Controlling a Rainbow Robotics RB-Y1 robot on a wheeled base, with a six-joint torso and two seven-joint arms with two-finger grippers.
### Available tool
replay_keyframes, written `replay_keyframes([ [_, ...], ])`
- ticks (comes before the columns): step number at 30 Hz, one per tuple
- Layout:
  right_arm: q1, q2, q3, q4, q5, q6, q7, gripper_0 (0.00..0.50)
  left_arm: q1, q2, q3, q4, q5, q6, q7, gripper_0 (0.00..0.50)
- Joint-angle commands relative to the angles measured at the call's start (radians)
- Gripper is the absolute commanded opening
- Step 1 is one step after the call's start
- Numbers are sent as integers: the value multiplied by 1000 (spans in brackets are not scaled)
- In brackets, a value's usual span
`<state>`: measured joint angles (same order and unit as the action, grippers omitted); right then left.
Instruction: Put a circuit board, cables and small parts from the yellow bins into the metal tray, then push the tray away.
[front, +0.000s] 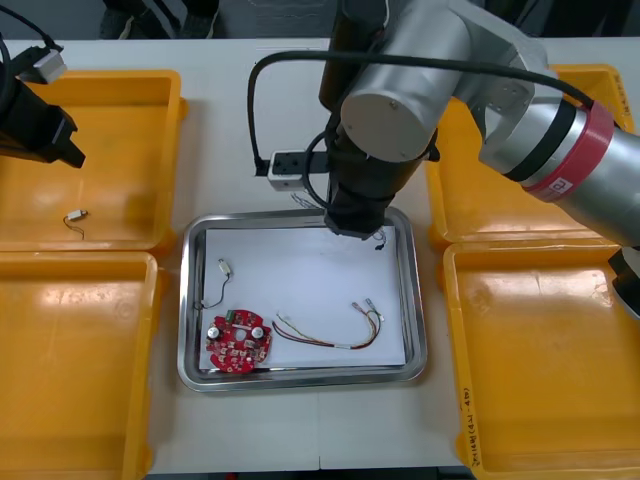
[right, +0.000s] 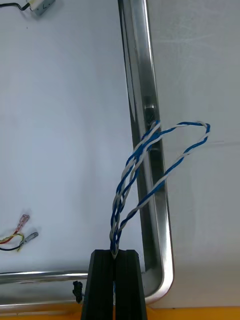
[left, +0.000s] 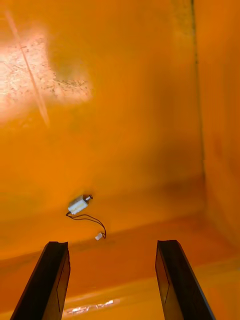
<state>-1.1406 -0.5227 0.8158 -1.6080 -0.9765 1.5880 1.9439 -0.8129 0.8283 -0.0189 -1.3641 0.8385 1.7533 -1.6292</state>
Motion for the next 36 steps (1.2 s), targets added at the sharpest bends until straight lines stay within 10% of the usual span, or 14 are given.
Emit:
replay_keyframes([
  [1,-16,15,63,-32,35,-63,23,0,-23,49,-27,56,-10,-64,-14,500],
  [36,1,26,330,-27,133,-218,-33,0,155,32,-101,135,-15,-311,-87,500],
])
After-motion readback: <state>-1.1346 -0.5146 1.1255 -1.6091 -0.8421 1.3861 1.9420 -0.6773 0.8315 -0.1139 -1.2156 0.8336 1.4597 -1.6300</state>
